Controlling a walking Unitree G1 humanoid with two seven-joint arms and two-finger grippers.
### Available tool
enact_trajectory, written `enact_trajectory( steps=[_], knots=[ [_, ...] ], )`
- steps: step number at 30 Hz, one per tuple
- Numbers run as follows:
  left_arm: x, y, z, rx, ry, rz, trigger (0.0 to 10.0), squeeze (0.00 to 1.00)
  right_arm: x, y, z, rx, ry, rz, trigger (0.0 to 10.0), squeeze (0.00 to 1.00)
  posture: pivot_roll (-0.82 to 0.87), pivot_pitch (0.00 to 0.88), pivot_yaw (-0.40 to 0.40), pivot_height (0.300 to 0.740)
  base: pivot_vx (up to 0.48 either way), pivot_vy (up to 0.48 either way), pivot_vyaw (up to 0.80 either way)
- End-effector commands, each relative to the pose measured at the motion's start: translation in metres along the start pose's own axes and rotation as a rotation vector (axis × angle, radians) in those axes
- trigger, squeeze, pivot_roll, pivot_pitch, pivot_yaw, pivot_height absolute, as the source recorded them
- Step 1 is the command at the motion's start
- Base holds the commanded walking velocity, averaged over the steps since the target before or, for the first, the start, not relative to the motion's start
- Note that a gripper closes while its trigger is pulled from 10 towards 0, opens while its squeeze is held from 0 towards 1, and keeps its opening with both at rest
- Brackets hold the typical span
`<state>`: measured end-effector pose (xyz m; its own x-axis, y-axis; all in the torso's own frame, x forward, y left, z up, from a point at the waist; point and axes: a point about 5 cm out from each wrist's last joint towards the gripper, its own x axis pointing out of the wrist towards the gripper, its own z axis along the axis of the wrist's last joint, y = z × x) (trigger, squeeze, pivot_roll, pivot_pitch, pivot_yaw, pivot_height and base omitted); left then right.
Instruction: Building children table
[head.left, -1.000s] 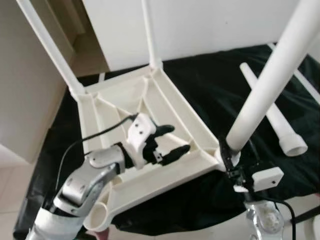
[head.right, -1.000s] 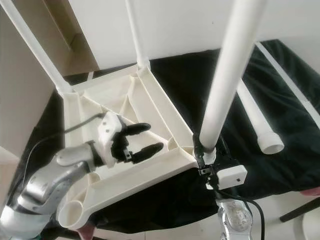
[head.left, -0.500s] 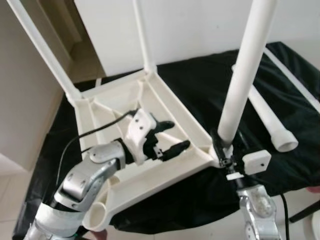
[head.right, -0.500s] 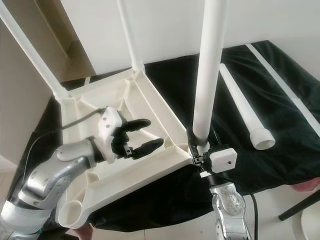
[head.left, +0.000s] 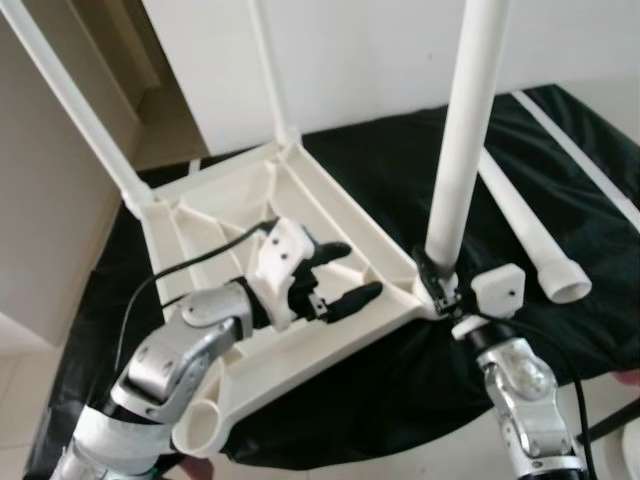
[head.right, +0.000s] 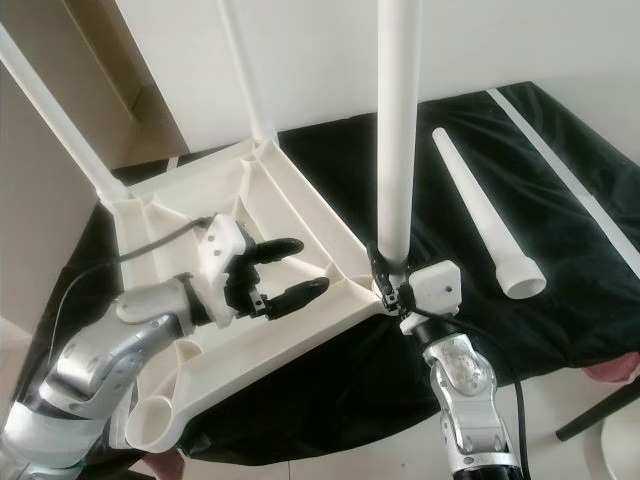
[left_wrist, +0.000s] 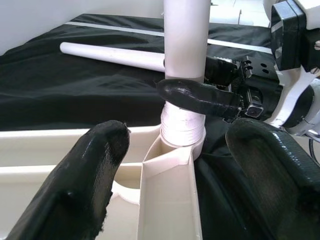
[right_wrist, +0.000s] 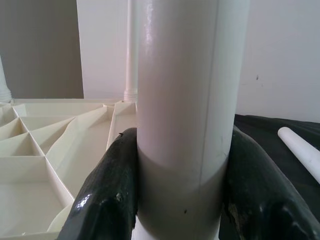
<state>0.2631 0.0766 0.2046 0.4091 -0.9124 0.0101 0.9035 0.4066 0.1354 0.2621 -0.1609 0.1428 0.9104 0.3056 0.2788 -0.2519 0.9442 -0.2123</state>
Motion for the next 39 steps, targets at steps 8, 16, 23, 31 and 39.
enact_trajectory(
  steps=[8,16,23,31,39],
  knots=[
    [0.0,-0.007,0.0,-0.002,-0.01,-0.098,10.0,0.0,-0.024,0.002,-0.056,0.042,0.4,-0.063,10.0,0.0,-0.05,0.092,0.134,0.74,0.0,0.0,0.0],
    [0.0,-0.01,-0.002,-0.009,-0.014,-0.093,10.0,0.0,-0.02,-0.012,-0.059,0.079,0.442,-0.304,10.0,0.0,-0.05,0.094,0.106,0.74,0.0,0.0,0.0],
    [0.003,-0.015,-0.003,-0.019,-0.026,-0.099,10.0,0.0,-0.008,-0.004,-0.056,0.148,0.422,-0.606,10.0,0.0,-0.06,0.089,0.085,0.74,0.0,0.0,0.0],
    [0.007,-0.019,-0.004,-0.025,-0.035,-0.106,10.0,0.0,0.002,0.008,-0.056,0.263,0.454,-0.757,10.0,0.0,-0.05,0.077,0.067,0.74,0.0,0.0,0.0],
    [0.007,-0.022,-0.004,-0.033,-0.043,-0.107,10.0,0.0,0.008,0.011,-0.05,0.294,0.402,-0.705,10.0,0.0,-0.05,0.062,0.059,0.74,0.0,0.0,0.0]
  ],
)
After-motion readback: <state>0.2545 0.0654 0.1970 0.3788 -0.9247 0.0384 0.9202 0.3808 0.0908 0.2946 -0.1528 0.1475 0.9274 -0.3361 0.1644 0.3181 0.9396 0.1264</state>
